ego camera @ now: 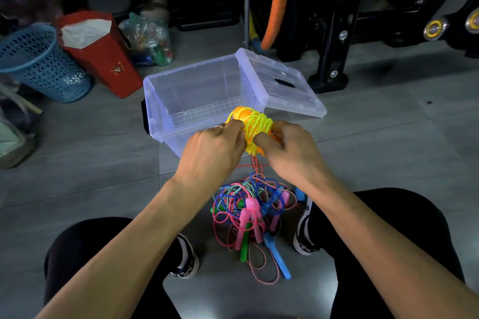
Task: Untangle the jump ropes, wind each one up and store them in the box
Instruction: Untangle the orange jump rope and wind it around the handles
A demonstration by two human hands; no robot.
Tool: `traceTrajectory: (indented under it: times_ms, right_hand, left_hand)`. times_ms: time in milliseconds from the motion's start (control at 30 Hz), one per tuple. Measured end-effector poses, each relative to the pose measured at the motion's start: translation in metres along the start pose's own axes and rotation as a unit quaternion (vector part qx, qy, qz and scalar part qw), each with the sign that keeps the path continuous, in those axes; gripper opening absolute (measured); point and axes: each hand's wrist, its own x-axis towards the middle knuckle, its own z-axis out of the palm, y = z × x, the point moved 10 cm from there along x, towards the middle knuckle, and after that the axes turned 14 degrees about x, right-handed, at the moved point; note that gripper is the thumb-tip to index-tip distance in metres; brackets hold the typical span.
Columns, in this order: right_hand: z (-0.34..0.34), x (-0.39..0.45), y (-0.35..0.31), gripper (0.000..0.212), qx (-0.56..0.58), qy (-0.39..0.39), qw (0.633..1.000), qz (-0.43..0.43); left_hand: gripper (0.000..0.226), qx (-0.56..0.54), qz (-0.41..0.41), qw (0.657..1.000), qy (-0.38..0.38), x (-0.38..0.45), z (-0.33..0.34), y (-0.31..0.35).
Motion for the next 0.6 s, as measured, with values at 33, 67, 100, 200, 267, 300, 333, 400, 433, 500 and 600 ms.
traceTrajectory:
  times_ms: [33, 67, 100, 200, 267, 300, 333, 400, 433, 500, 600]
  right_hand:
    - [0.0, 0.0, 0.001, 0.032, 0.002, -0.002, 1.0, 0.001]
    - [0.001, 0.0, 0.002, 0.031, 0.002, -0.005, 1.0, 0.003]
    - [0.002, 0.001, 0.002, 0.029, -0.001, -0.008, 1.0, 0.006]
    - [0.008, 0.002, 0.005, 0.025, 0.005, -0.022, 1.0, 0.021]
    - [0.012, 0.003, 0.009, 0.025, -0.002, -0.023, 0.999, 0.026]
    - [0.013, 0.002, 0.01, 0.026, -0.01, -0.025, 0.999, 0.027]
    - [0.015, 0.002, 0.012, 0.025, -0.014, -0.027, 0.999, 0.029]
    - [0.017, 0.003, 0.014, 0.024, -0.013, -0.03, 0.999, 0.031]
    - [0.017, 0.004, 0.015, 0.025, -0.013, -0.03, 0.999, 0.031]
    - [0.016, 0.005, 0.016, 0.028, -0.012, -0.022, 0.999, 0.029]
    - [0.013, 0.007, 0.019, 0.028, -0.013, -0.011, 0.999, 0.03]
  left_hand:
    - [0.03, 0.018, 0.0, 1.0, -0.014, 0.0, 0.002, 0.0]
    - [0.028, 0.033, -0.003, 0.999, -0.03, -0.001, 0.004, 0.0]
    - [0.021, 0.055, -0.006, 0.997, -0.057, -0.001, 0.008, -0.001]
    - [0.023, 0.115, -0.041, 0.987, -0.1, -0.003, 0.016, -0.007]
    - [0.019, 0.133, -0.06, 0.975, -0.166, -0.006, 0.025, -0.006]
    - [0.016, 0.158, -0.075, 0.963, -0.203, -0.01, 0.033, -0.009]
    - [0.017, 0.179, -0.076, 0.959, -0.208, -0.012, 0.036, -0.01]
    - [0.022, 0.19, -0.058, 0.964, -0.179, -0.01, 0.03, -0.005]
    - [0.026, 0.183, -0.051, 0.967, -0.171, -0.01, 0.029, -0.003]
    - [0.03, 0.165, -0.036, 0.974, -0.152, -0.008, 0.032, -0.002]
    - [0.017, 0.146, -0.002, 0.975, -0.166, -0.005, 0.043, 0.0]
